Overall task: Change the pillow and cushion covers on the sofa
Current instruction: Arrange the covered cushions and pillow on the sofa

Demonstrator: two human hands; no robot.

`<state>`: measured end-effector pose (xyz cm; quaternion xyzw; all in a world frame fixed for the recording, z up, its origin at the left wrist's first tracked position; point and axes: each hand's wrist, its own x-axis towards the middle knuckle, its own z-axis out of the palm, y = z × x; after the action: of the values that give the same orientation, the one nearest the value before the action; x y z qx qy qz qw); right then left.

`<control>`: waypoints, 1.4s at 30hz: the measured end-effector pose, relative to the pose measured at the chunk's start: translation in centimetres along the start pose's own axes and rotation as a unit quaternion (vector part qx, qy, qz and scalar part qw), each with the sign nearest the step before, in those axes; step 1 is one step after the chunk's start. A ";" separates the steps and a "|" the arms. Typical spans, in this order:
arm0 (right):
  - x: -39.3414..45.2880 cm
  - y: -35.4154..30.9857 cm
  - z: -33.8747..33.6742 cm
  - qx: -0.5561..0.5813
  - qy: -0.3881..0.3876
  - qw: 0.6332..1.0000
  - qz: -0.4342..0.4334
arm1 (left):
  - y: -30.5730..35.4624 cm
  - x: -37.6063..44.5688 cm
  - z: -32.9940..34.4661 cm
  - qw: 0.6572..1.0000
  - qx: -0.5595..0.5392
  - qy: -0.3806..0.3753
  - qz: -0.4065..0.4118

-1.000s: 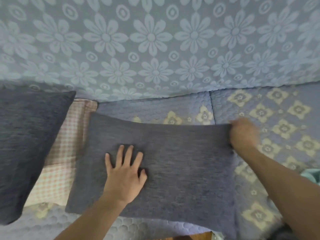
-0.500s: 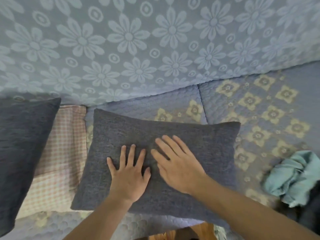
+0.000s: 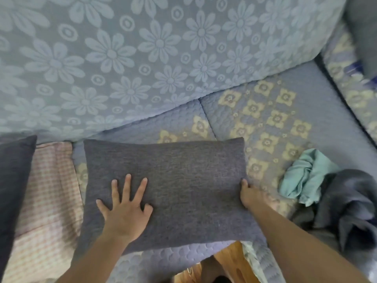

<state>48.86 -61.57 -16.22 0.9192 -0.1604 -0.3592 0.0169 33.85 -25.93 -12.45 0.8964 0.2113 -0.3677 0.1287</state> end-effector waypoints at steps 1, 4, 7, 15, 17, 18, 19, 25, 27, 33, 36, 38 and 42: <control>2.3 2.8 1.8 0.019 -0.056 0.997 0.043 | -0.6 0.2 -0.2 1.000 -0.016 -0.009 -0.008; 0.0 4.0 1.8 0.039 0.016 0.999 0.021 | -2.8 0.0 -0.5 0.999 -0.052 0.000 0.006; -6.2 0.5 -1.6 0.100 0.114 0.988 -0.025 | -5.2 -0.3 -1.2 0.980 -0.186 0.026 -0.061; -4.2 -2.1 0.1 0.464 -0.074 0.878 0.089 | -7.5 -0.7 -4.1 0.797 -0.564 -0.002 -0.216; -5.3 -2.4 -0.7 0.484 -0.090 0.863 0.110 | -5.4 -2.9 -5.3 0.744 -0.640 -0.012 -0.193; -6.2 -2.9 -1.7 0.476 -0.077 0.871 0.091 | -4.3 -4.2 -6.3 0.710 -0.681 -0.007 -0.178; -7.1 -3.6 -3.0 0.459 -0.051 0.883 0.081 | -3.3 -5.8 -7.5 0.675 -0.719 -0.006 -0.166; -9.8 -7.4 -12.7 0.524 0.033 0.851 0.005 | 4.4 -10.1 -13.2 0.675 -0.734 -0.016 -0.072; -11.1 -10.2 -14.5 0.499 0.049 0.857 -0.117 | 9.5 -8.3 -12.9 0.752 -0.656 0.007 -0.057; 0.6 -1.3 -25.3 0.351 0.151 0.919 -0.101 | 13.1 -5.2 -7.7 0.804 -0.537 0.067 -0.246; 7.3 4.7 -29.6 0.420 0.197 0.883 -0.067 | 16.5 -3.4 -10.4 0.787 -0.556 0.128 -0.234; 9.9 6.4 -32.1 0.459 0.235 0.855 -0.059 | 21.8 -2.0 -13.5 0.757 -0.600 0.175 -0.191; 15.8 9.5 -39.5 0.475 0.285 0.831 -0.053 | 30.8 1.3 -18.6 0.726 -0.657 0.192 -0.062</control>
<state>83.39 -78.77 4.12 0.8826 -0.2501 0.0391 -0.3962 60.52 -45.42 1.95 0.6242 0.4751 0.0363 0.6191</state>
